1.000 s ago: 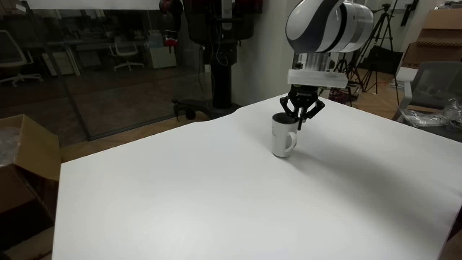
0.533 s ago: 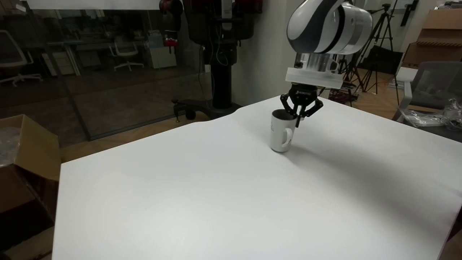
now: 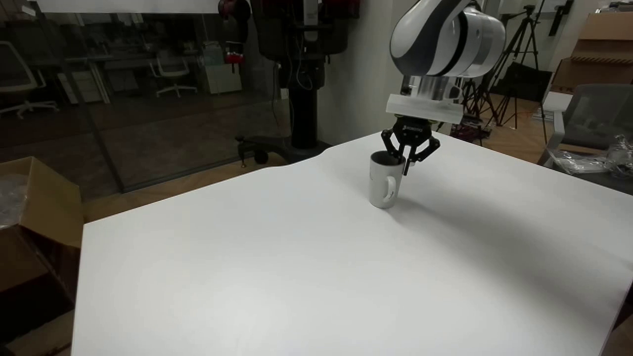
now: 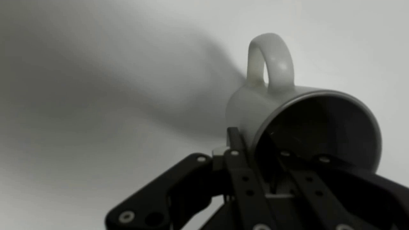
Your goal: Move the white mug from left to right
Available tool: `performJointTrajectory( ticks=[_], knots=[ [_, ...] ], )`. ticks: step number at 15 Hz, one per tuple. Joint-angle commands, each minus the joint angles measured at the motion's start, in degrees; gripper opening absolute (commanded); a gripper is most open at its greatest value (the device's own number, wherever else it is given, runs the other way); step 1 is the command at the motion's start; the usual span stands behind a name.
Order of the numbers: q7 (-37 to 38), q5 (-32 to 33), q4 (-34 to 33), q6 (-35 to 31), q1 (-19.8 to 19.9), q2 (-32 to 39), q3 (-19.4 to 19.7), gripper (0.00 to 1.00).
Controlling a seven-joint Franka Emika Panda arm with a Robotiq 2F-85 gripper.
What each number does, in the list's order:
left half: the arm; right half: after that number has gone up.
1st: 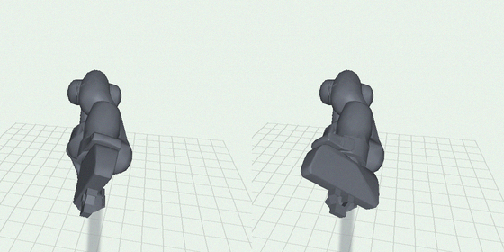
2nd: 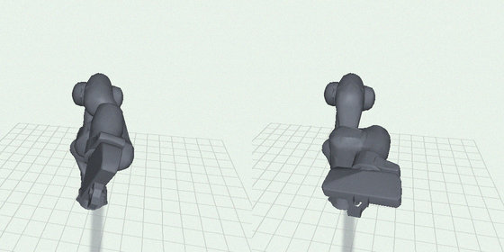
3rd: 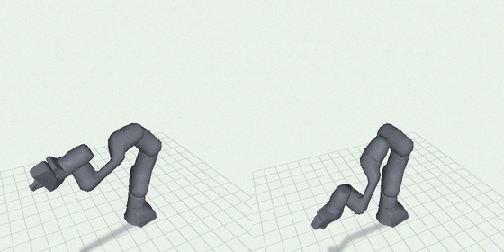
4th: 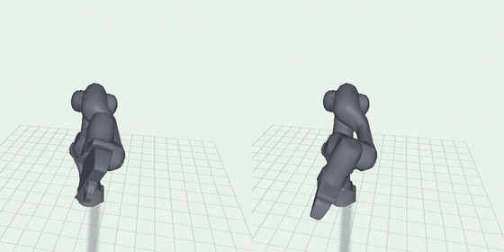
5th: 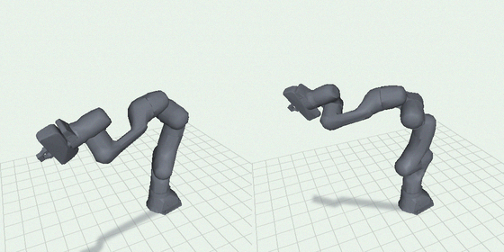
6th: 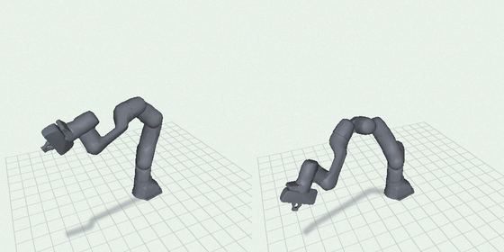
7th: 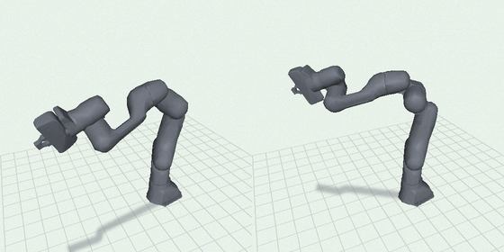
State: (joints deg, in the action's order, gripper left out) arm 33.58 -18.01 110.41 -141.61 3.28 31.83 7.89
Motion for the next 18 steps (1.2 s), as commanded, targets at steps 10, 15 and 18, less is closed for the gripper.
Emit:
performJointTrajectory(
  ticks=[10, 15, 18],
  knots=[
    [2.9, -0.6, 3.3, -3.1, -1.8, -7.6, -0.4, 1.0],
    [1.5, -0.4, 3.1, -2.8, -1.5, -8.6, -1.4, 1.0],
    [1.5, -0.7, 4.6, -2.8, -1.5, -10.2, -1.7, 1.0]
  ],
)
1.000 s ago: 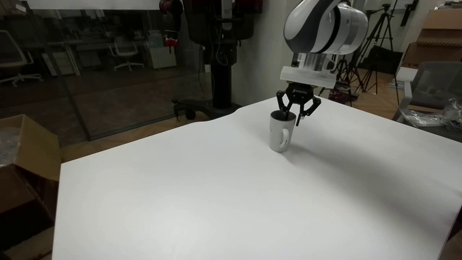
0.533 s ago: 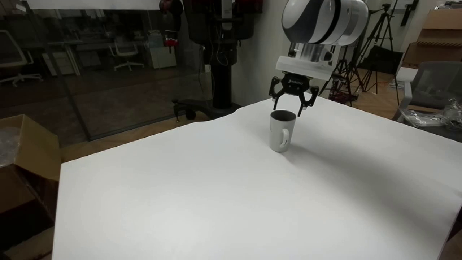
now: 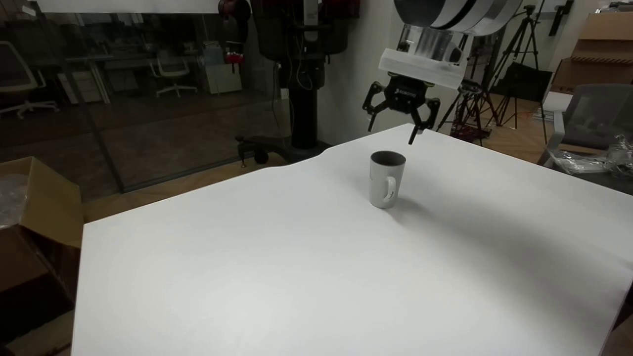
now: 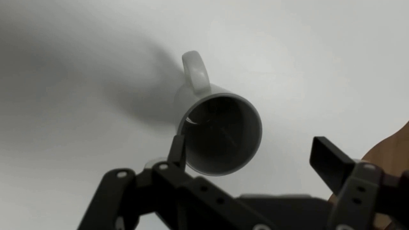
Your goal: Move the white mug from left to right
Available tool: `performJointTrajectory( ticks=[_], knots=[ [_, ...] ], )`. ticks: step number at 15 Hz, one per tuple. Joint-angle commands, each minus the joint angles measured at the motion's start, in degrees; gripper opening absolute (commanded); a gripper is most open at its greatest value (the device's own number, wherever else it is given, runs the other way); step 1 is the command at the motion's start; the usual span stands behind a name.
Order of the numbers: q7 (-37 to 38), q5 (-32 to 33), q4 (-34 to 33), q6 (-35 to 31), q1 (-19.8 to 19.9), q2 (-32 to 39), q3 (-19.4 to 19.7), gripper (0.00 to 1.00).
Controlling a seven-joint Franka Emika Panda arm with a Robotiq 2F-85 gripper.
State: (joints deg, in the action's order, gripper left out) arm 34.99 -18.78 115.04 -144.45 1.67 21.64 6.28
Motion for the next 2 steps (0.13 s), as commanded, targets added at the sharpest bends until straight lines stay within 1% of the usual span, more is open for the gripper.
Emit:
performJointTrajectory(
  ticks=[1, 2],
  knots=[
    [0.0, 0.0, 0.0, 0.1, 0.1, 0.0, -0.1, 1.0],
    [0.0, -0.1, 0.1, 0.1, 0.1, 0.0, -0.1, 1.0]
  ],
)
